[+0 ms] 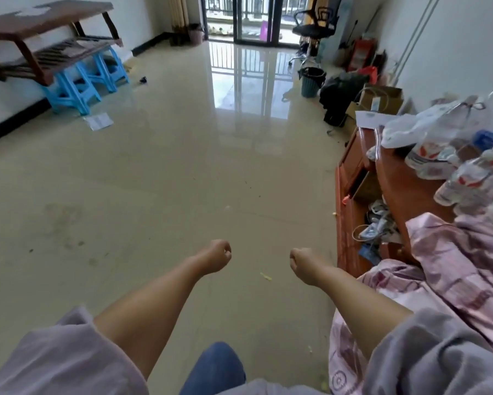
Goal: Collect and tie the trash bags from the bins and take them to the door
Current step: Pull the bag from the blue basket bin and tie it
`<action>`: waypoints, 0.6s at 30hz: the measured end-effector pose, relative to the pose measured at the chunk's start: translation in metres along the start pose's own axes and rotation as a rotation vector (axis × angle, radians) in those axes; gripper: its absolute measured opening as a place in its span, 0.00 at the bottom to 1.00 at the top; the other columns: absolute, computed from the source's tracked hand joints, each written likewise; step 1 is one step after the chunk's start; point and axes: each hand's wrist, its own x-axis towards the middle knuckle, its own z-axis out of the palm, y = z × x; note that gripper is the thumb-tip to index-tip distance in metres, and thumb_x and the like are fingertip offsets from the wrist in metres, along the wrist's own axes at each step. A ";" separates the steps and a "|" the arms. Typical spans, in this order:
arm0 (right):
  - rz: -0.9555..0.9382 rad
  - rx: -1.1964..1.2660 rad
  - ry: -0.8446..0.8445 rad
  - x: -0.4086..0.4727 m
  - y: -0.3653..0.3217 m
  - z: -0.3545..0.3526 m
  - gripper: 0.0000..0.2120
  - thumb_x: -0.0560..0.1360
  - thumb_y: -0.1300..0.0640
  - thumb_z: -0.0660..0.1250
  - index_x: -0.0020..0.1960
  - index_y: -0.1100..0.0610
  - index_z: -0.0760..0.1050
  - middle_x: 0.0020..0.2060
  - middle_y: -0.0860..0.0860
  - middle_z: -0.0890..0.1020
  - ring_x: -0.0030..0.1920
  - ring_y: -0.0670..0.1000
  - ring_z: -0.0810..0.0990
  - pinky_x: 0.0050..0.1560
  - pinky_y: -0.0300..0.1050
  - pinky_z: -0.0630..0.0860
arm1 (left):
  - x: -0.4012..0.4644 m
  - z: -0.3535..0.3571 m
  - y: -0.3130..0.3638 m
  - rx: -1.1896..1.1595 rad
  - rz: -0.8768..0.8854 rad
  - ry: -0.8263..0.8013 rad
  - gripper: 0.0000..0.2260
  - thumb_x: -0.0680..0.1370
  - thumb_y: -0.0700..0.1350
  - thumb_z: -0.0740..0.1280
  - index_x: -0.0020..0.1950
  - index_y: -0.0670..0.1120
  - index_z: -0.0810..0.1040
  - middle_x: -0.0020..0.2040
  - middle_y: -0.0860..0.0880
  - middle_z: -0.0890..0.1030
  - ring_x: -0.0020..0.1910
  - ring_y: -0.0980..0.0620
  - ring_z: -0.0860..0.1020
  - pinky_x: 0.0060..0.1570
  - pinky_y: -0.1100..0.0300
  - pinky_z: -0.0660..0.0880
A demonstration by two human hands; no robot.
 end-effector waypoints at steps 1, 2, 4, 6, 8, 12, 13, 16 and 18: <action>-0.008 -0.009 -0.003 0.023 0.000 -0.013 0.11 0.79 0.55 0.56 0.54 0.58 0.74 0.52 0.58 0.80 0.52 0.59 0.79 0.52 0.48 0.75 | 0.022 -0.011 0.003 0.007 -0.010 0.000 0.13 0.78 0.42 0.58 0.59 0.43 0.78 0.60 0.42 0.79 0.57 0.42 0.77 0.54 0.57 0.73; -0.015 -0.023 -0.005 0.047 -0.002 -0.027 0.11 0.78 0.55 0.56 0.54 0.58 0.74 0.51 0.58 0.80 0.52 0.59 0.79 0.53 0.49 0.76 | 0.047 -0.021 0.005 0.013 -0.017 -0.003 0.13 0.78 0.42 0.58 0.59 0.43 0.78 0.60 0.42 0.79 0.57 0.43 0.77 0.54 0.58 0.73; -0.033 -0.044 -0.004 0.097 -0.002 -0.051 0.11 0.79 0.55 0.56 0.55 0.57 0.74 0.51 0.58 0.80 0.52 0.59 0.79 0.52 0.49 0.75 | 0.098 -0.042 0.010 0.024 -0.026 -0.009 0.13 0.78 0.42 0.58 0.59 0.44 0.78 0.61 0.43 0.79 0.58 0.44 0.77 0.54 0.59 0.72; -0.034 -0.030 0.004 0.156 0.006 -0.070 0.11 0.79 0.55 0.55 0.54 0.58 0.73 0.52 0.58 0.79 0.52 0.59 0.79 0.50 0.47 0.73 | 0.153 -0.066 0.014 0.034 -0.023 0.001 0.13 0.78 0.41 0.58 0.58 0.43 0.78 0.60 0.43 0.79 0.58 0.44 0.77 0.53 0.60 0.72; -0.018 0.020 0.013 0.217 0.015 -0.090 0.11 0.79 0.55 0.54 0.53 0.58 0.73 0.53 0.57 0.79 0.52 0.59 0.78 0.52 0.48 0.75 | 0.210 -0.094 0.021 0.041 -0.013 0.012 0.13 0.78 0.42 0.58 0.59 0.44 0.78 0.60 0.44 0.79 0.58 0.44 0.77 0.53 0.60 0.72; 0.024 0.066 0.033 0.323 0.027 -0.147 0.11 0.78 0.54 0.54 0.50 0.58 0.72 0.52 0.57 0.80 0.50 0.60 0.78 0.52 0.51 0.76 | 0.324 -0.161 0.039 0.060 -0.005 0.004 0.13 0.78 0.42 0.58 0.59 0.44 0.78 0.60 0.44 0.79 0.58 0.44 0.77 0.55 0.58 0.73; 0.032 0.076 0.045 0.347 0.030 -0.163 0.11 0.79 0.54 0.54 0.51 0.58 0.73 0.52 0.57 0.80 0.50 0.60 0.78 0.51 0.51 0.76 | 0.352 -0.178 0.047 0.062 -0.001 -0.001 0.13 0.78 0.42 0.57 0.59 0.43 0.78 0.60 0.43 0.79 0.57 0.43 0.77 0.55 0.58 0.73; 0.061 0.114 0.055 0.408 0.046 -0.204 0.12 0.79 0.54 0.54 0.53 0.59 0.73 0.53 0.58 0.80 0.52 0.60 0.78 0.53 0.51 0.76 | 0.429 -0.217 0.076 0.051 0.037 -0.034 0.13 0.78 0.40 0.58 0.57 0.40 0.78 0.59 0.41 0.79 0.56 0.43 0.78 0.54 0.57 0.74; 0.096 0.118 0.053 0.451 0.064 -0.227 0.13 0.79 0.54 0.54 0.54 0.58 0.73 0.54 0.58 0.80 0.53 0.60 0.78 0.53 0.51 0.76 | 0.478 -0.234 0.100 0.061 0.063 -0.054 0.12 0.78 0.40 0.58 0.57 0.40 0.78 0.58 0.41 0.79 0.56 0.43 0.78 0.53 0.57 0.74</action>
